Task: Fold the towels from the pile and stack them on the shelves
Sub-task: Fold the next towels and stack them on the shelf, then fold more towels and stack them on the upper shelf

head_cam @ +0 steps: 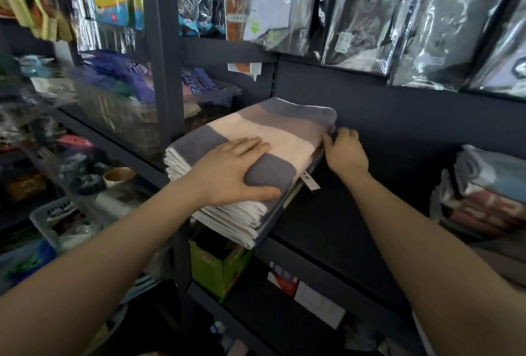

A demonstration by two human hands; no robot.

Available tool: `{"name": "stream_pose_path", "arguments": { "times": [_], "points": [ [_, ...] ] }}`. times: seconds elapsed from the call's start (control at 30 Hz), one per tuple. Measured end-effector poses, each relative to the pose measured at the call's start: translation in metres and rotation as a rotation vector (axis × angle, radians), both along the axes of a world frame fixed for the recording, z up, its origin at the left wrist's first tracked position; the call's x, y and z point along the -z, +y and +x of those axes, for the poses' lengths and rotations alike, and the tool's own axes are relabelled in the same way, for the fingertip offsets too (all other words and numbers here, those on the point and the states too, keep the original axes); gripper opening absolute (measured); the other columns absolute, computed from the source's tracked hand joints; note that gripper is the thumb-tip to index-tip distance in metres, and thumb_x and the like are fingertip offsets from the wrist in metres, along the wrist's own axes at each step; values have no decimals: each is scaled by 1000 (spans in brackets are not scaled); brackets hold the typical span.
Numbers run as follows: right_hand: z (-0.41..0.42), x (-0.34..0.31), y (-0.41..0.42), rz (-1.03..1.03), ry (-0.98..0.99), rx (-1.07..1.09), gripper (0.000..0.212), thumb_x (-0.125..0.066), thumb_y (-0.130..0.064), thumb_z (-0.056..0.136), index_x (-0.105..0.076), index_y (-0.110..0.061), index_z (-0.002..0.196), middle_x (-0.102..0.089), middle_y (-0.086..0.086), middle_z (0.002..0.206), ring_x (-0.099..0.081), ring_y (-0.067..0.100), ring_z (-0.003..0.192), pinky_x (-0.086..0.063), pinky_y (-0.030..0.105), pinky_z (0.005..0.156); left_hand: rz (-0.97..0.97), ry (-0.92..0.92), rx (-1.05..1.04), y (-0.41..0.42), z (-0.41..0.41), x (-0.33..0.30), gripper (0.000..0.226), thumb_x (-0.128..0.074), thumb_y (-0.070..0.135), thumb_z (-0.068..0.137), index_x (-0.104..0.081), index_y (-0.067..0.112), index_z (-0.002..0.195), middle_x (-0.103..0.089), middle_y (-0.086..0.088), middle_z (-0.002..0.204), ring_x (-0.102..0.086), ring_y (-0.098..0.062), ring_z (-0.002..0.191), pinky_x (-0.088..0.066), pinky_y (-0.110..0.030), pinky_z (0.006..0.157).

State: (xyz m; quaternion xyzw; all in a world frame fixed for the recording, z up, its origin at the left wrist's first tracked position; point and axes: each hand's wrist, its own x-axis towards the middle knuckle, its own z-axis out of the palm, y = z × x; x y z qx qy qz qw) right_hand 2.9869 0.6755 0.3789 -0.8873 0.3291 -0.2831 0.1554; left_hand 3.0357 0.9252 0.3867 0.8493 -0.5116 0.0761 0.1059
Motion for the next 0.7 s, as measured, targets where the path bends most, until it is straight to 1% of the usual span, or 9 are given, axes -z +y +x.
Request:
{"name": "stream_pose_path", "arguments": {
  "times": [0.07,0.13,0.2,0.27,0.33,0.43,0.5,0.6,0.7],
  "points": [
    [-20,4,17,-41,-73,-56,34,-43,-28,96,-50,-4,117,-50,18,121,-53,36,105,-44,42,81,-133,9,-11,5,-6,-4,104,-19,83,56,-26,28,144,-24,5,152,-23,-14,138,-21,-30,110],
    [-44,7,37,-49,-92,-129,23,-45,-22,94,-57,-7,107,-58,14,109,-58,30,93,-48,39,74,-279,-22,7,9,-17,-9,93,-22,77,62,-40,25,137,-42,3,142,-36,-16,129,-30,-29,102],
    [-72,9,59,-37,-77,-180,19,-47,-20,93,-60,-9,100,-64,11,98,-61,25,83,-52,40,71,-410,-46,88,11,-32,-13,81,-27,69,70,-49,19,130,-54,0,130,-45,-18,121,-36,-29,94],
    [-101,11,80,-49,-73,-191,18,-49,-21,92,-62,-10,98,-66,9,92,-61,23,79,-53,41,70,-498,-34,223,11,-50,-14,68,-34,59,76,-56,14,122,-61,-2,117,-52,-20,112,-39,-29,87],
    [-132,15,97,-79,-93,-180,16,-51,-24,90,-62,-14,96,-67,7,90,-62,24,80,-52,41,70,-539,-26,371,9,-68,-11,56,-40,50,79,-59,12,116,-63,-1,110,-56,-19,105,-41,-27,83],
    [-185,18,115,-138,-75,-137,15,-52,-25,90,-61,-16,96,-67,4,88,-61,22,80,-50,40,69,-542,-1,500,1,-95,-1,47,-44,45,82,-58,17,117,-63,4,106,-56,-12,99,-45,-26,79],
    [-221,16,118,-209,-51,-90,14,-52,-24,91,-61,-15,96,-66,4,87,-60,21,79,-49,36,68,-517,27,548,-6,-113,7,47,-43,44,83,-57,18,119,-63,6,107,-57,-12,99,-49,-30,79],
    [-270,12,106,-354,-20,21,13,-54,-19,89,-64,-12,94,-67,7,88,-62,27,82,-42,32,67,-469,88,598,-17,-136,17,52,-37,47,82,-56,19,122,-62,7,107,-56,-9,98,-49,-30,78],
    [-313,11,84,-524,87,117,28,-46,-24,82,-68,-13,93,-67,10,83,-62,32,75,-49,36,63,-449,136,627,-29,-154,24,53,-36,48,82,-55,21,123,-58,13,105,-52,-2,96,-51,-33,77]
  ]
}}
